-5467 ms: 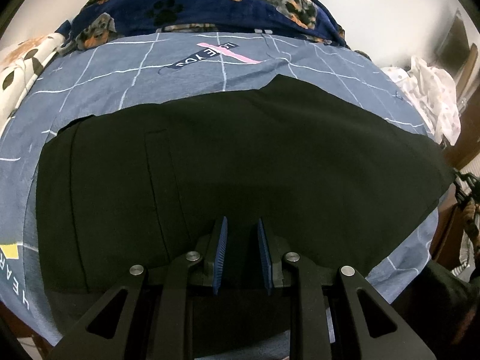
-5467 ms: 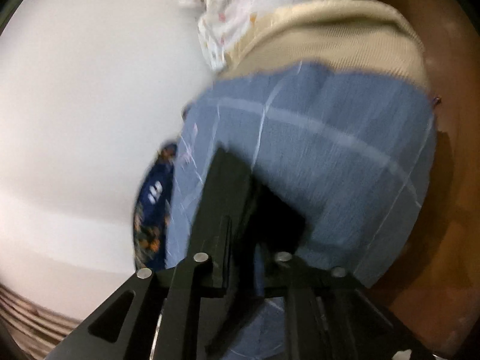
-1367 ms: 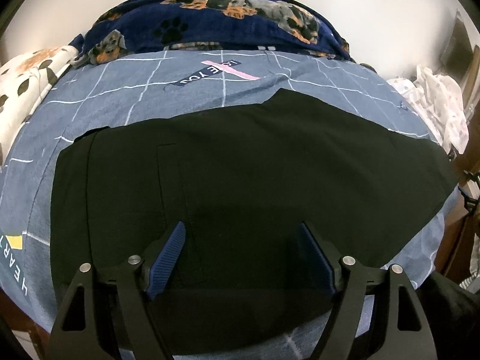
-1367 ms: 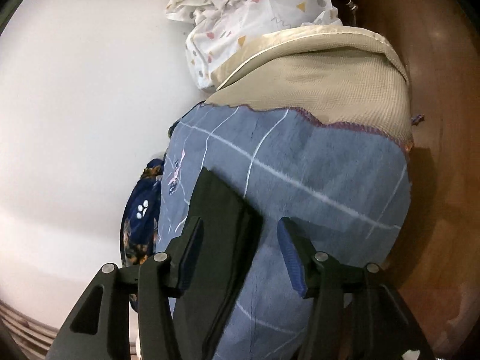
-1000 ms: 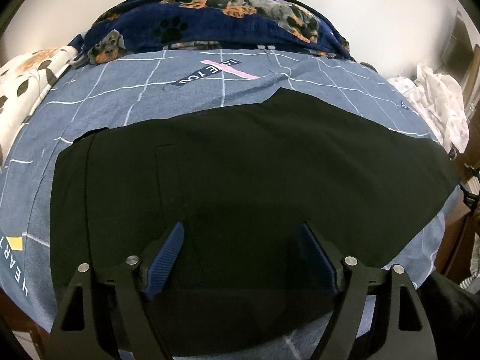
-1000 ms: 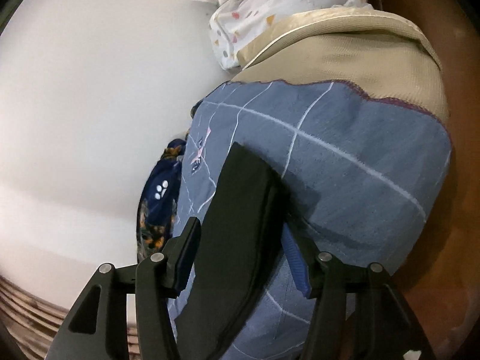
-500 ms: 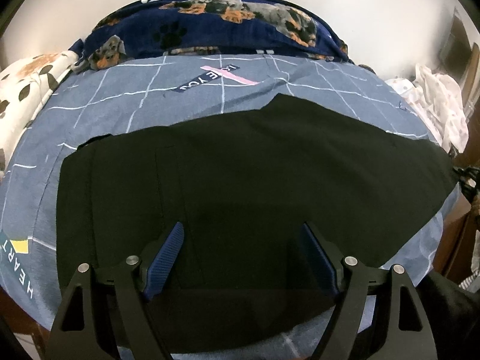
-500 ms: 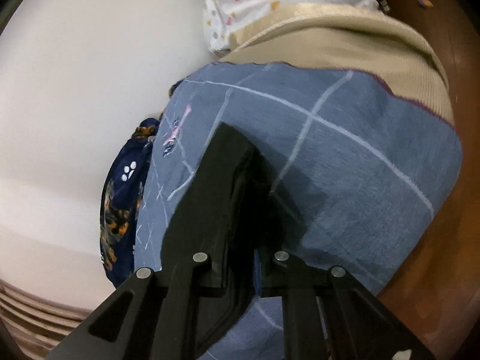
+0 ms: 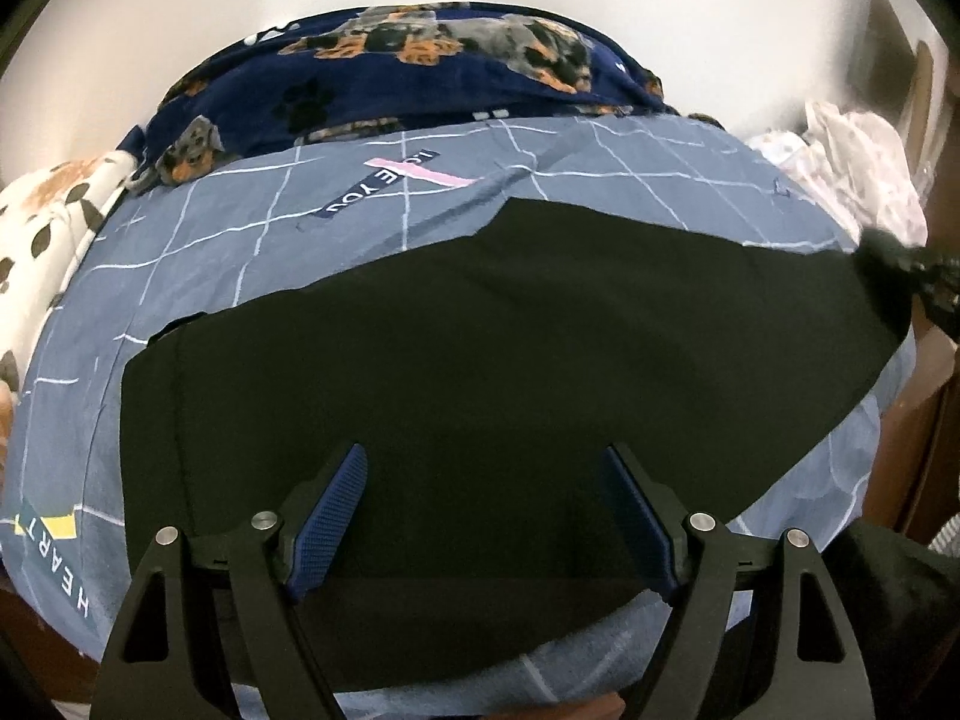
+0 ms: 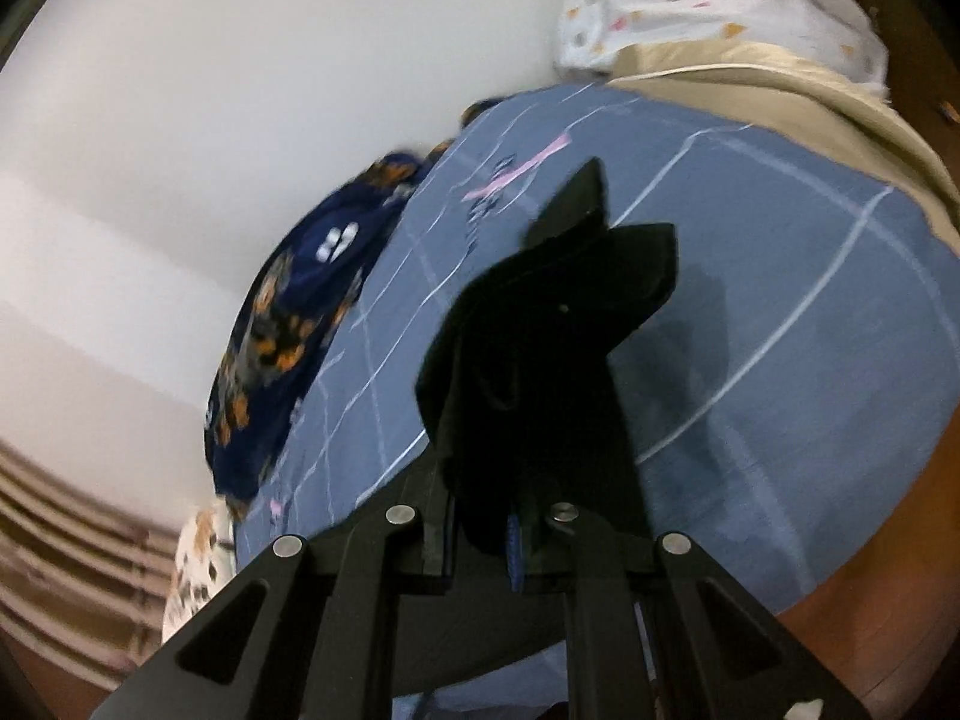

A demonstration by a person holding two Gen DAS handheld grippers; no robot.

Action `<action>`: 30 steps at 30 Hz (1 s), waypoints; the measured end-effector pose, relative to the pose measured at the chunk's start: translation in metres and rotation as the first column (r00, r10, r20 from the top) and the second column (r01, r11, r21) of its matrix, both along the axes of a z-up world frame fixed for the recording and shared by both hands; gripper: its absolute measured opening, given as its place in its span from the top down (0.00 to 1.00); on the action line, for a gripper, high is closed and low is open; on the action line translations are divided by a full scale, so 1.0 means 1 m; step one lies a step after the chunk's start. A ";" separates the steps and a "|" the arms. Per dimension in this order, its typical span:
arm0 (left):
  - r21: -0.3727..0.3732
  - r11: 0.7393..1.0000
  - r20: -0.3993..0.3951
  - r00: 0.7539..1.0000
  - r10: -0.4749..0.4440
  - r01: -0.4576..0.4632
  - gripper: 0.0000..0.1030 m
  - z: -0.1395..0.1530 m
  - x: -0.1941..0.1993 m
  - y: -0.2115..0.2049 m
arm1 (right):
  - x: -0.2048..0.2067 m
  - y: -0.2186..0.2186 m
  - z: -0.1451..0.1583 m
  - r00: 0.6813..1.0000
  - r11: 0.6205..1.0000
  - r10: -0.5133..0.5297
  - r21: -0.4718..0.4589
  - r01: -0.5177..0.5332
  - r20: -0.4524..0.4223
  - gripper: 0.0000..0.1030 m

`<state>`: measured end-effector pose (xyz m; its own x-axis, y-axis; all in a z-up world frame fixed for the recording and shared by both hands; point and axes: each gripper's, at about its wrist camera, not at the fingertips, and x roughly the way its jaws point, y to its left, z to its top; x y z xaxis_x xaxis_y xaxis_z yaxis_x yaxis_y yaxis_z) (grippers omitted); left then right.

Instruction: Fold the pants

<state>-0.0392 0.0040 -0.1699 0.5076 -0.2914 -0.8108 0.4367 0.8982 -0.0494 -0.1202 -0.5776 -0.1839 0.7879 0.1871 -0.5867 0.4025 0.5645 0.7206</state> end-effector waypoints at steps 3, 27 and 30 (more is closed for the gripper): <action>0.006 1.000 0.000 1.000 0.000 0.000 0.22 -0.001 -0.002 -0.001 | 0.010 0.025 -0.003 0.998 0.998 0.058 0.008 -0.058 -0.010 0.87; -0.010 0.997 -0.009 0.997 0.074 -0.074 0.16 0.002 0.005 0.011 | 0.044 0.126 -0.022 0.957 0.954 0.250 -0.131 -0.269 -0.149 0.87; -0.001 0.997 -0.004 0.997 0.082 -0.082 0.16 0.002 0.005 0.012 | 0.045 0.132 -0.018 0.953 0.948 0.263 -0.144 -0.284 -0.150 0.87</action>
